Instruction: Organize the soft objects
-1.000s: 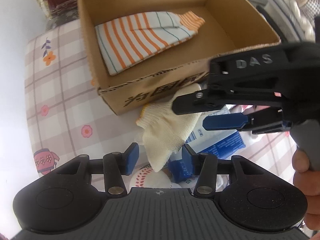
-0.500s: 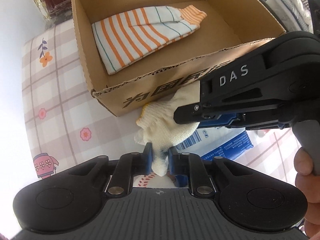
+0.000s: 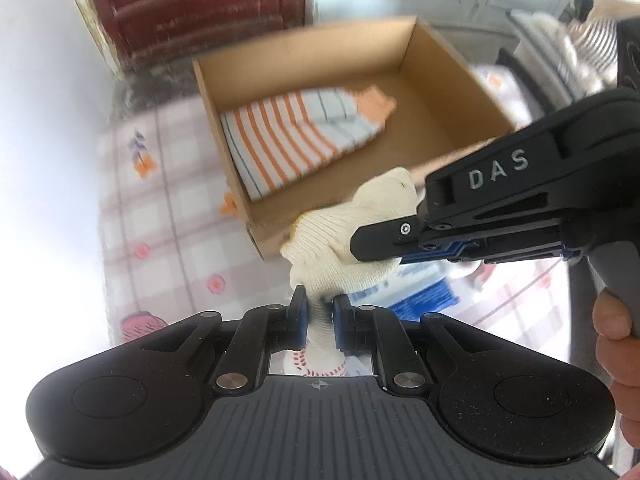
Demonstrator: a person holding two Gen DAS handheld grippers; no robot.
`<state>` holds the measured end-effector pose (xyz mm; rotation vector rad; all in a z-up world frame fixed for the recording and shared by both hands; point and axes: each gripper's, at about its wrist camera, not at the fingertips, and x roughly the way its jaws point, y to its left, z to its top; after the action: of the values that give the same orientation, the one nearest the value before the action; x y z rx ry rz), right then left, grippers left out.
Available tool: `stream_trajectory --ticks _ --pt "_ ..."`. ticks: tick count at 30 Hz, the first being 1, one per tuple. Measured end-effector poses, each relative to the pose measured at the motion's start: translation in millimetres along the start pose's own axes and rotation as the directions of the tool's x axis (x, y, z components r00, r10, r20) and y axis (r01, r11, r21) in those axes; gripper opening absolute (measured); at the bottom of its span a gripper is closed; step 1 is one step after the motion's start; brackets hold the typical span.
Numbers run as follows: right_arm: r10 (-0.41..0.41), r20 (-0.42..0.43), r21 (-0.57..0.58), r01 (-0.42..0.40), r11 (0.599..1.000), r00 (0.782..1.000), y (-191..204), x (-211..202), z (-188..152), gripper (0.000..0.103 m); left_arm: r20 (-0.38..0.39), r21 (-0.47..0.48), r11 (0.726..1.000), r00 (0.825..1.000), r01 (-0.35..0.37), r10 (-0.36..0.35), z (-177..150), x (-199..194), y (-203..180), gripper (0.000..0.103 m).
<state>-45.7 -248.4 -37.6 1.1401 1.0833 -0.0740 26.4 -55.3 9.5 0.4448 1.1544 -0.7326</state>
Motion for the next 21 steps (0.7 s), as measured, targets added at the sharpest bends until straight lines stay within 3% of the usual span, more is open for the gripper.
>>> stream_trajectory --ticks 6,10,14,21 --pt "0.095 0.046 -0.095 -0.091 0.991 0.994 50 -50 10 0.01 0.136 -0.006 1.0 0.99 -0.03 0.031 36 -57 8 0.011" --pt "0.159 0.106 -0.169 -0.14 0.976 0.981 80 -65 35 0.01 0.19 -0.001 0.999 0.98 -0.054 0.053 69 -49 14 0.011" --pt "0.157 0.124 -0.171 -0.135 0.976 0.98 82 -42 72 0.01 0.143 0.03 0.995 0.985 -0.099 0.094 97 -2 14 0.011" --pt "0.094 -0.005 0.026 -0.094 0.995 0.996 29 33 121 0.01 -0.003 0.082 0.99 0.993 -0.114 0.115 106 63 17 0.017"
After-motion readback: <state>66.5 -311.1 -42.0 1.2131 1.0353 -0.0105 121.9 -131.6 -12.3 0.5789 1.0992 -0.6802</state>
